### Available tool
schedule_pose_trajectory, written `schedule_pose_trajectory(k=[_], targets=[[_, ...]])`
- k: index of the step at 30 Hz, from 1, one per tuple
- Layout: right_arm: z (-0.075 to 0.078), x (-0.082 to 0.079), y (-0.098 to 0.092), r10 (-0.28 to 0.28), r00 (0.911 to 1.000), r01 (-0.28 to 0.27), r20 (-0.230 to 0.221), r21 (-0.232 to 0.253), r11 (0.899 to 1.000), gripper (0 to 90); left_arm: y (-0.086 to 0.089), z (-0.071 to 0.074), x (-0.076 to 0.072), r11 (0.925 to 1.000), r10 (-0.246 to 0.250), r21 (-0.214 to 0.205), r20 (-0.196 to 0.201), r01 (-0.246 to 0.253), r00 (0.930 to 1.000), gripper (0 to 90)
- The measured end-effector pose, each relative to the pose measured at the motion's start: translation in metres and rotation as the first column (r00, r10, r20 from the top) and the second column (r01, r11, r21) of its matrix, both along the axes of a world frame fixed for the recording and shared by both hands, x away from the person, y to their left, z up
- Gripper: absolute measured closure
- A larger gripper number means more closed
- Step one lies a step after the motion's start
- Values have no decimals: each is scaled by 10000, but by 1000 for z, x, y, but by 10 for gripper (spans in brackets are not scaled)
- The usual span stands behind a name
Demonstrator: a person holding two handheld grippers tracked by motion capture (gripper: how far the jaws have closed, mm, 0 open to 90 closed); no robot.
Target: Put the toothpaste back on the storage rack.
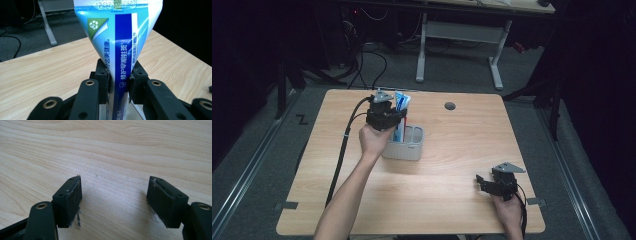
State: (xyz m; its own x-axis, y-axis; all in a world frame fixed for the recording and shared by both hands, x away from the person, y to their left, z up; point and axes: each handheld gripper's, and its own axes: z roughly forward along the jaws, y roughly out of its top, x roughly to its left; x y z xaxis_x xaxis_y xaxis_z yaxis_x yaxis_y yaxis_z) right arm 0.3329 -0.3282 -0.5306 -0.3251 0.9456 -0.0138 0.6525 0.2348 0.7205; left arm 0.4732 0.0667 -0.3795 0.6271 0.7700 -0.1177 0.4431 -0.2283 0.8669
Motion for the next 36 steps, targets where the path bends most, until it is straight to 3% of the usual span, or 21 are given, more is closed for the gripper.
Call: schedule_pose_trajectory(k=[12, 36], targets=[[0, 0, 0, 8, 10000, -8, -2, -3, 10000, 285, -1, -15, 2, 9994, 24, 345, -320, -13, 9995, 734], [0, 0, 0, 11, 10000, -11, 1, -1, 10000, 285, 1, -29, 2, 9970, 89, 767, -676, -37, 9977, 730]])
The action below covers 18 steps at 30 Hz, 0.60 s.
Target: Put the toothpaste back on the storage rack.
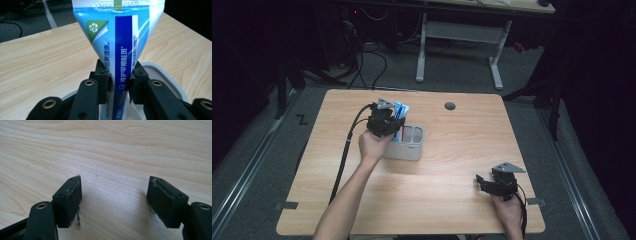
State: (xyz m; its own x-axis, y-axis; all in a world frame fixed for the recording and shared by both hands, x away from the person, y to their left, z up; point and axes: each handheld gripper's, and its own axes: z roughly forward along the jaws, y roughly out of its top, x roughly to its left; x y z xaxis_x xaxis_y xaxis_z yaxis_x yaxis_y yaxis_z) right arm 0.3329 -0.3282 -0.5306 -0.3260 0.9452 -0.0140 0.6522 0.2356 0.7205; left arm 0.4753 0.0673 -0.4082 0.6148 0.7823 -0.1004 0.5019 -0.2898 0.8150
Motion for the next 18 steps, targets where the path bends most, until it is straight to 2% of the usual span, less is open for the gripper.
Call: schedule_pose_trajectory(k=[18], targets=[[0, 0, 0, -2, 10000, 2, 1, -2, 10000, 285, 3, -7, -3, 10000, -20, -56, -142, 19, 9999, 726]])
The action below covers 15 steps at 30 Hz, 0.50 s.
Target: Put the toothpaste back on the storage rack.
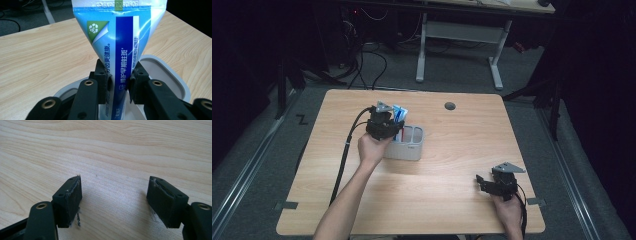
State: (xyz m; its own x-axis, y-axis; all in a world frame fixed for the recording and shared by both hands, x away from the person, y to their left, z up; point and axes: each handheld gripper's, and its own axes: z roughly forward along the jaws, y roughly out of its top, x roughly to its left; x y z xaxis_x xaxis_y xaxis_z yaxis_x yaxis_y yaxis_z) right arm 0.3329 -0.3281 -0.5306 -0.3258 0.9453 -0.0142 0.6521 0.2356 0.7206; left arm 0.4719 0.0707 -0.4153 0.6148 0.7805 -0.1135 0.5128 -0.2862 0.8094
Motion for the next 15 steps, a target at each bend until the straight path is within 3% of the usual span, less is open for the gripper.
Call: schedule_pose_trajectory(k=[15], targets=[[0, 0, 0, 1, 10000, -1, -9, -6, 10000, 285, 0, 1, -2, 9999, 44, 130, 2, -44, 10000, 705]])
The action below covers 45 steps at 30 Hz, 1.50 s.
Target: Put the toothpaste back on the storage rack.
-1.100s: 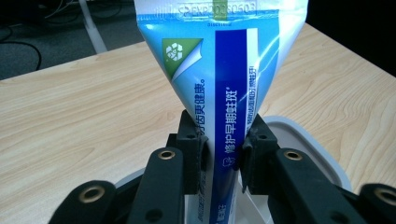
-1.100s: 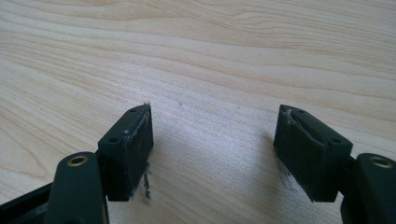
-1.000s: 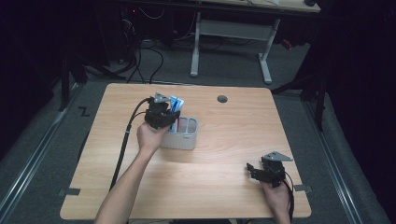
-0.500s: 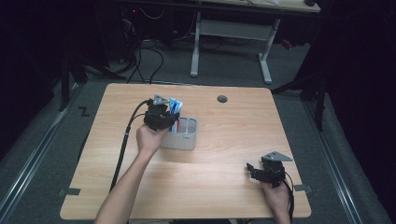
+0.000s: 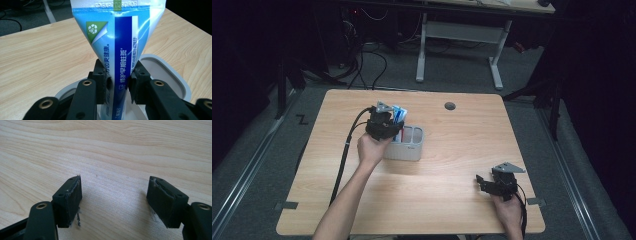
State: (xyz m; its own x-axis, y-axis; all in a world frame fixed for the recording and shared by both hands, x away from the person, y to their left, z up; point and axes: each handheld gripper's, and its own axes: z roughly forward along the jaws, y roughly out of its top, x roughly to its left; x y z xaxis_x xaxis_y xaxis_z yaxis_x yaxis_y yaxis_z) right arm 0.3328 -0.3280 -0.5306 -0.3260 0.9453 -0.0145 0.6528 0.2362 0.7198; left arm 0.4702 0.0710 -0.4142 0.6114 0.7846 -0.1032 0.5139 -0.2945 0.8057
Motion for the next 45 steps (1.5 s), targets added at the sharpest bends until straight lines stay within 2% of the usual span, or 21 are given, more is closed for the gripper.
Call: schedule_pose_trajectory(k=[11, 21, 37, 45], targets=[[0, 0, 0, 5, 10000, -5, -6, 1, 10000, 285, 4, 3, -4, 9998, 49, 191, 51, -50, 10000, 619], [0, 0, 0, 16, 10000, -16, -5, -3, 10000, 285, 18, 3, -10, 9995, 315, -69, 126, -314, 9994, 535], [0, 0, 0, 24, 10000, -24, -4, -4, 10000, 285, 42, 15, -27, 9971, 609, -497, 590, -580, 9964, 499], [0, 0, 0, 19, 10000, -19, -4, -1, 10000, 285, 56, 17, -36, 9953, 808, -584, 688, -768, 9944, 493]])
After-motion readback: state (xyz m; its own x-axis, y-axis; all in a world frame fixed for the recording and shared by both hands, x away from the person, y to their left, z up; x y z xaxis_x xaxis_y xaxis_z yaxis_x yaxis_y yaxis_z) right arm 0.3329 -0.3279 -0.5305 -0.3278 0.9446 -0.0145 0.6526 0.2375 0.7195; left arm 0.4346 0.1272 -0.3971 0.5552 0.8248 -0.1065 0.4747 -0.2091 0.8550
